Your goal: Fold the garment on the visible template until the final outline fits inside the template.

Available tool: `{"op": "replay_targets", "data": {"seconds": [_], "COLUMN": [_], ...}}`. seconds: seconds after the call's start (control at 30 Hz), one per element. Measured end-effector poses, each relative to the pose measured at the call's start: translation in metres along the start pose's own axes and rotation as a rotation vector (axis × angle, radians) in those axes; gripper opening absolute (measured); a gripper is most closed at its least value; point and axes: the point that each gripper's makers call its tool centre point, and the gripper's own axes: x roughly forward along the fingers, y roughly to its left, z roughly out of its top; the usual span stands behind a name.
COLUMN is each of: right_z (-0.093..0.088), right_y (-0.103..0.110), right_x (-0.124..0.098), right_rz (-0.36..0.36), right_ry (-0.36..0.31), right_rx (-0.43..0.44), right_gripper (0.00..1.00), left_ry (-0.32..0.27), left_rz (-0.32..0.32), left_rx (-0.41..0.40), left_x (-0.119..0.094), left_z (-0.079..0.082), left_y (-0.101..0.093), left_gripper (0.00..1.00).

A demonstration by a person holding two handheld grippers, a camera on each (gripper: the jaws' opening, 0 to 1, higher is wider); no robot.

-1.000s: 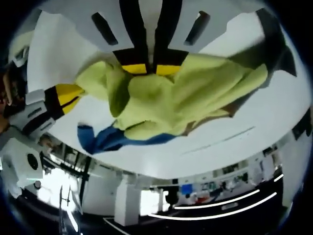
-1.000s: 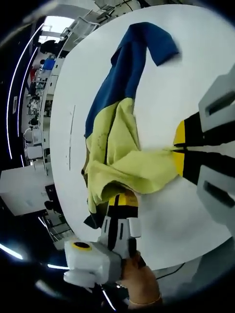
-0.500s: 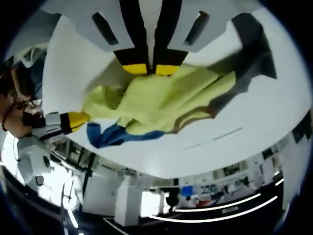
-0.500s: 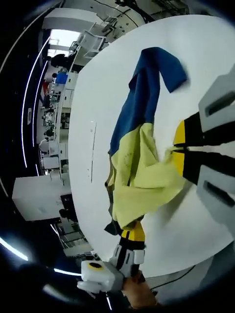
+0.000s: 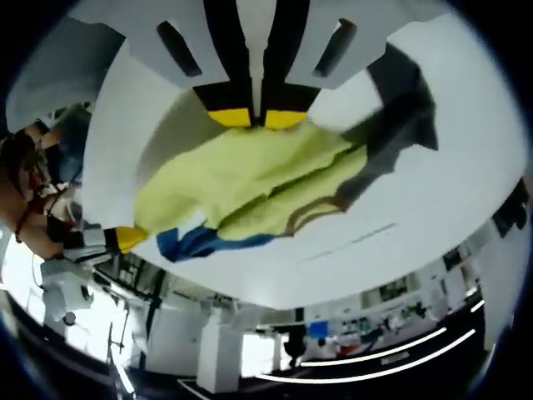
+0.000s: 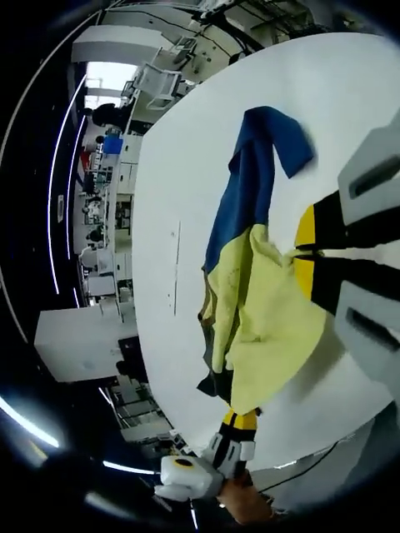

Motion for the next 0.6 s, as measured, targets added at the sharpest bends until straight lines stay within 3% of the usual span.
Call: {"op": "replay_targets", "data": {"seconds": [0.27, 0.6], "right_z": [-0.011, -0.049], "right_y": [0.003, 0.01], "right_x": [-0.021, -0.032], "right_rz": [-0.007, -0.01], "right_ry": [-0.007, 0.076], "right_rx": [0.055, 0.089], "right_gripper": [0.0, 0.0], "left_ry": [0.098, 0.172], "left_rz": [0.026, -0.016], "left_rx": [0.106, 0.102], "left_x": [-0.024, -0.04], "left_z": [-0.022, -0.044], "left_y": [0.001, -0.007], "left_gripper": [0.0, 0.0]}}
